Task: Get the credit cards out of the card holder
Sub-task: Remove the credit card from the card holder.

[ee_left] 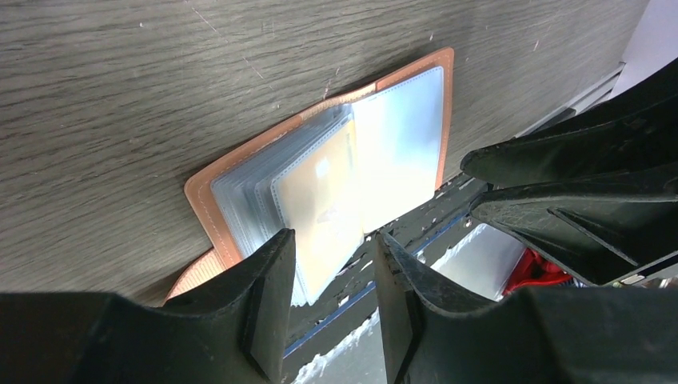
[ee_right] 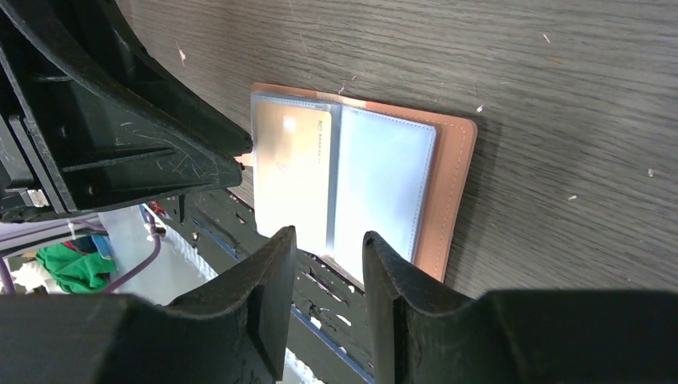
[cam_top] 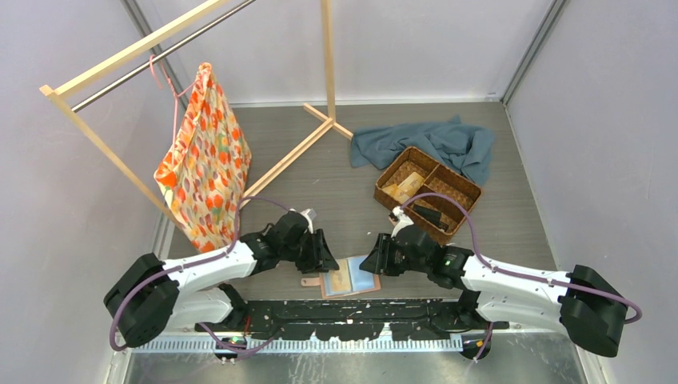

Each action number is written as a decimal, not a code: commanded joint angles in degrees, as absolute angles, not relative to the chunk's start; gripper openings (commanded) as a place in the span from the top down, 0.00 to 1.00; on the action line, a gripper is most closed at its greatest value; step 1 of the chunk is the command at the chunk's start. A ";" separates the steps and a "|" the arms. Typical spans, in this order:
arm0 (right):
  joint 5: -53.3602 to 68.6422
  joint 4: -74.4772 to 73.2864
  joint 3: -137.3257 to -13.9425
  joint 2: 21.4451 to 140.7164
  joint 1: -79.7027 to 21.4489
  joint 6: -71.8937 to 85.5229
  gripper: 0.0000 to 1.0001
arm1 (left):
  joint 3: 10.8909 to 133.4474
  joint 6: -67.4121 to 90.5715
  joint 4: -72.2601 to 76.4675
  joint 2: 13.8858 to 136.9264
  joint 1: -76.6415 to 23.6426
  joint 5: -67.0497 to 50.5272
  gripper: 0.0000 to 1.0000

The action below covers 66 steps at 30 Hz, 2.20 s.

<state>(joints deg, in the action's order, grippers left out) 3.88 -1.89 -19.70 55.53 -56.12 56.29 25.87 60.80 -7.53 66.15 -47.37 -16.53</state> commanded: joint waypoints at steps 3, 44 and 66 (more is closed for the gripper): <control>2.48 -0.97 -19.61 54.66 -55.82 56.43 0.59 | 27.66 58.95 -10.91 63.67 -47.90 -13.27 0.56; 0.25 -4.23 -18.83 50.79 -55.19 57.02 0.59 | 34.92 62.31 4.63 75.05 -54.76 -18.23 0.56; 2.06 -4.57 -18.87 44.34 -54.48 55.21 0.66 | 30.08 66.91 0.50 69.80 -57.06 -11.73 0.59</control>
<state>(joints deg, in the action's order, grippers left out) -5.13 -14.76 -18.15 38.89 -54.57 56.84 34.13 64.75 3.92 74.39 -57.67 -14.87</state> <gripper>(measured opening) 0.377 0.416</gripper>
